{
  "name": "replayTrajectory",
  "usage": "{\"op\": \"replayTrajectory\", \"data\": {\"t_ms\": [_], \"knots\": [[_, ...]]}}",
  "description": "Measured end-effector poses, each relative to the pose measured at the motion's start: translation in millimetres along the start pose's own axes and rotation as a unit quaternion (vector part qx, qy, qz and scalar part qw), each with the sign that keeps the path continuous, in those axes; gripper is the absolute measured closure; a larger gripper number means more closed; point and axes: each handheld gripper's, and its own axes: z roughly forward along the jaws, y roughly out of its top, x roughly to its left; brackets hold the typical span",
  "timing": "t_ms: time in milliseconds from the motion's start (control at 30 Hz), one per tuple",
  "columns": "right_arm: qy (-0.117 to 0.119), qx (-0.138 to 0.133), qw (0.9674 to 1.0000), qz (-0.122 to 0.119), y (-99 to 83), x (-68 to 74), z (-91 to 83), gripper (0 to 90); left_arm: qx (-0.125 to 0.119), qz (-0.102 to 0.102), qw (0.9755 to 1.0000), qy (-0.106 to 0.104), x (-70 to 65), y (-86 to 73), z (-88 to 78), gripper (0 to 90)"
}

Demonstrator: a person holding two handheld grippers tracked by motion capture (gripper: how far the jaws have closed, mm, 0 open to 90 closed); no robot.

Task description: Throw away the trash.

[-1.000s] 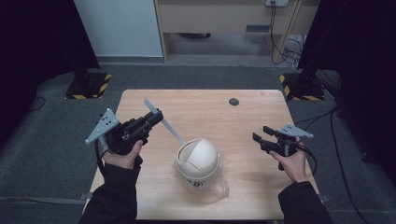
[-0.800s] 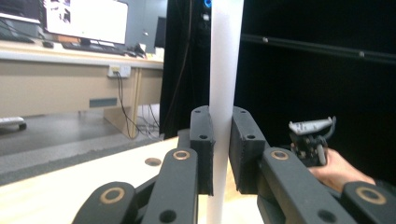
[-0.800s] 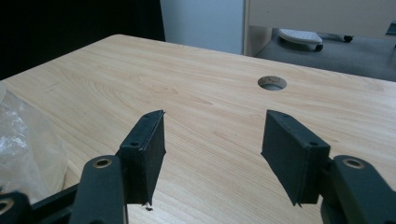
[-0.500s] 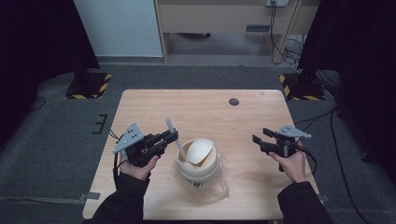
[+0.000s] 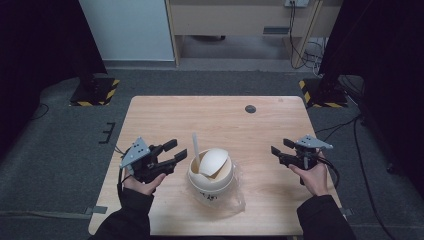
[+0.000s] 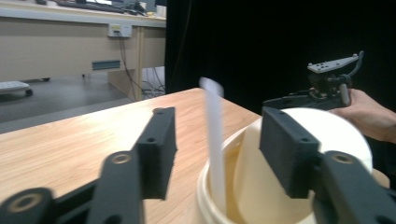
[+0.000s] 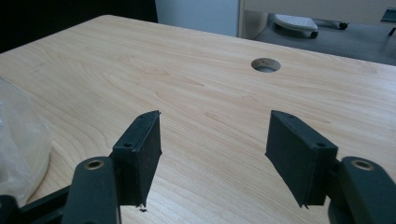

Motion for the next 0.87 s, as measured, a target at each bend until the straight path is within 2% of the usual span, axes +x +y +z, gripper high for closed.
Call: {"op": "replayTrajectory", "data": {"t_ms": [100,167,267,300,333,400,500,567,667,733,800,867], "knots": [[-0.006,0.003,1.0000,-0.002,-1.5,-1.6,-0.2,31.8,0.009,-0.011,0.9997,0.022,12.0,-10.1,-9.6,34.7],[-0.012,0.005,0.9999,-0.001,-2.9,-3.2,0.2,28.4,0.028,-0.013,0.9986,0.043,21.4,-21.4,-15.5,31.5],[-0.021,0.016,0.9997,0.003,-6.3,-6.1,1.7,25.2,0.073,-0.029,0.9939,0.078,38.0,-43.2,-23.0,27.9],[-0.025,0.021,0.9994,0.007,-7.8,-6.9,2.6,24.7,0.090,-0.038,0.9911,0.090,44.6,-51.1,-24.4,26.6],[-0.030,0.027,0.9992,0.008,-9.4,-7.9,3.6,23.9,0.111,-0.046,0.9871,0.106,51.7,-58.7,-25.8,25.2],[-0.035,0.040,0.9986,0.009,-13.2,-10.1,5.6,22.4,0.149,-0.060,0.9775,0.137,64.0,-73.4,-26.6,23.1],[-0.046,0.061,0.9970,0.006,-20.1,-14.8,9.3,19.5,0.207,-0.062,0.9645,0.151,78.9,-89.5,-23.1,20.8],[-0.053,0.078,0.9956,0.004,-25.5,-18.7,12.3,18.0,0.234,-0.055,0.9572,0.161,86.2,-95.8,-18.7,19.9],[-0.063,0.108,0.9921,0.008,-34.1,-25.4,16.6,16.4,0.259,-0.048,0.9496,0.170,92.0,-102.2,-13.1,16.9],[-0.071,0.122,0.9900,0.014,-38.9,-29.6,18.0,15.4,0.273,-0.045,0.9456,0.171,92.7,-105.9,-11.8,16.2],[-0.076,0.133,0.9880,0.018,-42.4,-33.3,17.9,15.0,0.286,-0.041,0.9420,0.171,93.2,-109.0,-10.6,15.5],[-0.082,0.142,0.9862,0.024,-45.1,-35.9,17.7,14.6,0.294,-0.038,0.9393,0.173,94.3,-111.2,-9.7,14.8]]}}
